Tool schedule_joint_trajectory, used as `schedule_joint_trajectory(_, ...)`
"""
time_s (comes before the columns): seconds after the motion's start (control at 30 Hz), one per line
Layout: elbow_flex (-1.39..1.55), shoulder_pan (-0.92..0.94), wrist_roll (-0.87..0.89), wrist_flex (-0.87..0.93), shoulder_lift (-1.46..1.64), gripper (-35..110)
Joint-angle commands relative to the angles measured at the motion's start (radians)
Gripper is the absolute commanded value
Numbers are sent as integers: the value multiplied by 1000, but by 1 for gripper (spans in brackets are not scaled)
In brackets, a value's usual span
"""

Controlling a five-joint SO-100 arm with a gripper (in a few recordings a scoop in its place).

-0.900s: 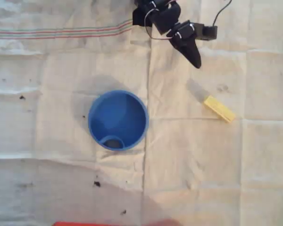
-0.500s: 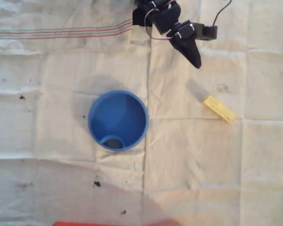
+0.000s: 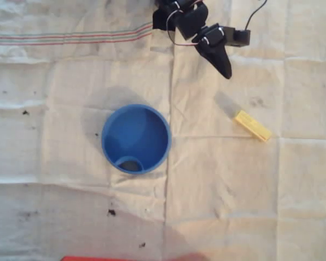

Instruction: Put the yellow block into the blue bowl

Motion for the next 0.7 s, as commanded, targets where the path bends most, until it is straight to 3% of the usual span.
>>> schedule_joint_trajectory(0.0, 186, -3, 8, -31, 74, 0)
schedule_joint_trajectory(0.37, 158, 3, -3, -31, 86, 0)
schedule_joint_trajectory(0.67, -91, -5, -5, -29, -84, 0)
